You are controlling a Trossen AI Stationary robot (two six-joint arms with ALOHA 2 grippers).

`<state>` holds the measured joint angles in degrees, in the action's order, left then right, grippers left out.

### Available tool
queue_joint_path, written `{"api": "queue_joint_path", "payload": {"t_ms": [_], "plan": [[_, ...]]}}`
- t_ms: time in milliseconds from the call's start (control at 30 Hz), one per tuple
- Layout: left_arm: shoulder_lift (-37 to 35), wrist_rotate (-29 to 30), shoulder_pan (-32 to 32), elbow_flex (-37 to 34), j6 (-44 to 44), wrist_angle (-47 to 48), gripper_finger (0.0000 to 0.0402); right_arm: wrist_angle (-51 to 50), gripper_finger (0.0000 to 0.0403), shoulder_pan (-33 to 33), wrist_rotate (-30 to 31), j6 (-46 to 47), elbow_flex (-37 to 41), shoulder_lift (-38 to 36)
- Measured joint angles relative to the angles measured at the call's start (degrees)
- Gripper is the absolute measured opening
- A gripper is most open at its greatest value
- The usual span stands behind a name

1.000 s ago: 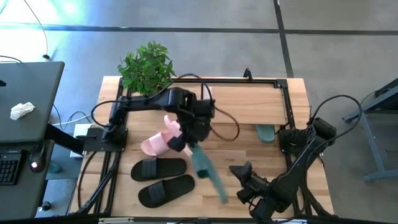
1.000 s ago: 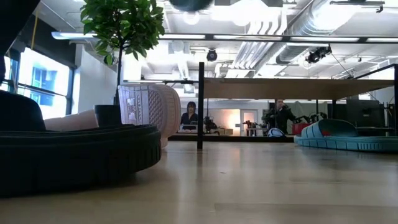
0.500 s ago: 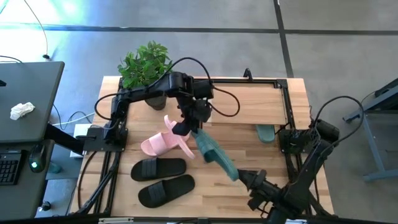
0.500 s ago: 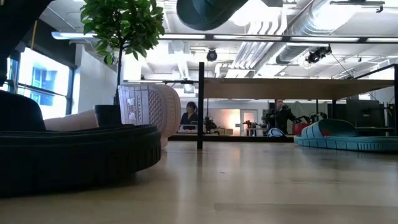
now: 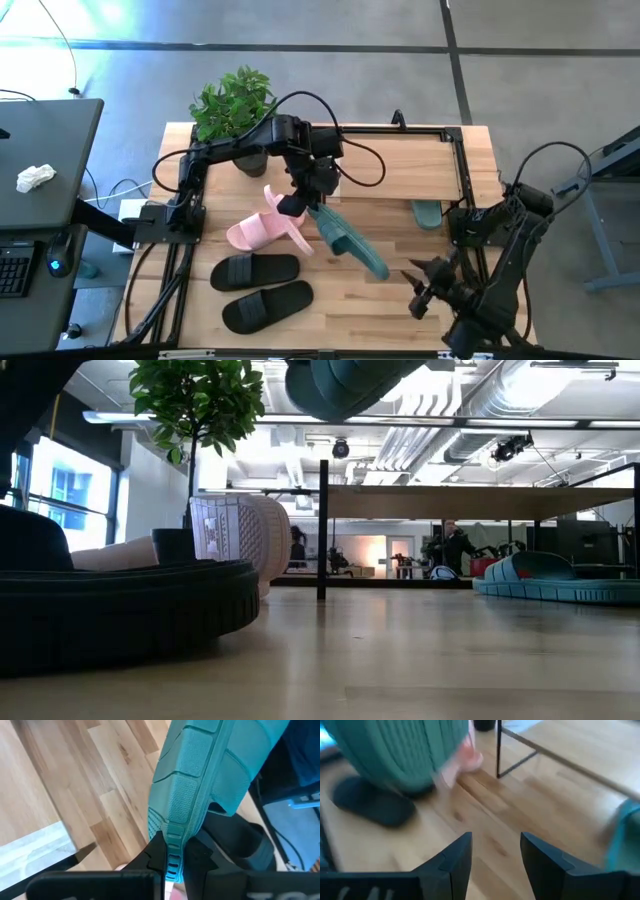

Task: Pick and place slides into the shelf
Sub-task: Put the green slide under the shelf

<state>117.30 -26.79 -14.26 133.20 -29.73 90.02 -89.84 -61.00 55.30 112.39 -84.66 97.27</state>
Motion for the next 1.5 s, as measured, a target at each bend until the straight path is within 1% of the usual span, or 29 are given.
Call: {"api": "queue_joint_path", "payload": {"t_ms": [133, 233, 367, 467, 633, 767, 833, 933, 1033, 1267, 1400, 1500], "plan": [[0.0, 1.7, 0.0, 0.0, 0.0, 0.0, 0.0023, 0.7, 0.0158, -1.1, 7.1, 4.8, -1.0, -0.4], [0.0, 3.0, 0.0, 0.0, 0.0, 0.0, 0.0023, 0.7, 0.0158, -2.1, 11.9, 4.5, -2.4, -0.4], [0.0, 3.5, 0.0, 0.0, 0.0, 0.0, 0.0023, 1.4, 0.0158, -1.1, 12.3, 0.1, -4.1, -0.4], [0.0, 3.5, 0.0, 0.0, 0.0, 0.0, 0.0023, 3.2, 0.0158, 1.5, 11.4, -4.0, -5.1, -0.4], [0.0, 4.5, 0.0, 0.0, 0.0, 0.3, 0.0023, 6.3, 0.0158, 6.2, 6.7, -13.3, -7.3, -0.4], [0.0, 6.0, -0.1, 0.0, 0.0, 0.2, 0.0023, 9.7, 0.0158, 7.7, 6.1, -21.5, -9.7, -0.4], [0.0, 5.9, 0.0, 0.0, 0.0, -0.2, 0.0023, 11.0, 0.0158, 7.7, 6.8, -24.1, -11.3, -0.4], [0.0, 6.3, 0.1, 0.0, 0.1, -0.2, 0.0023, 11.2, 0.0159, 8.1, 5.9, -26.5, -13.0, -0.4], [0.0, 6.2, 0.0, 0.0, 0.1, -0.1, 0.0023, 11.1, 0.0164, 8.7, 2.4, -29.5, -14.0, -0.4], [0.0, 6.4, 0.0, 0.0, 0.1, 0.0, 0.0023, 11.8, 0.0203, 11.6, -3.4, -33.8, -13.9, -0.4], [0.0, 6.5, 0.0, 0.0, 0.1, 0.0, 0.0023, 13.2, 0.0227, 13.1, -3.3, -34.7, -13.9, -0.4], [0.0, 6.5, 0.0, 0.0, 0.1, 0.0, 0.0023, 12.3, 0.0235, 14.6, -4.4, -34.7, -13.9, -0.4]]}}
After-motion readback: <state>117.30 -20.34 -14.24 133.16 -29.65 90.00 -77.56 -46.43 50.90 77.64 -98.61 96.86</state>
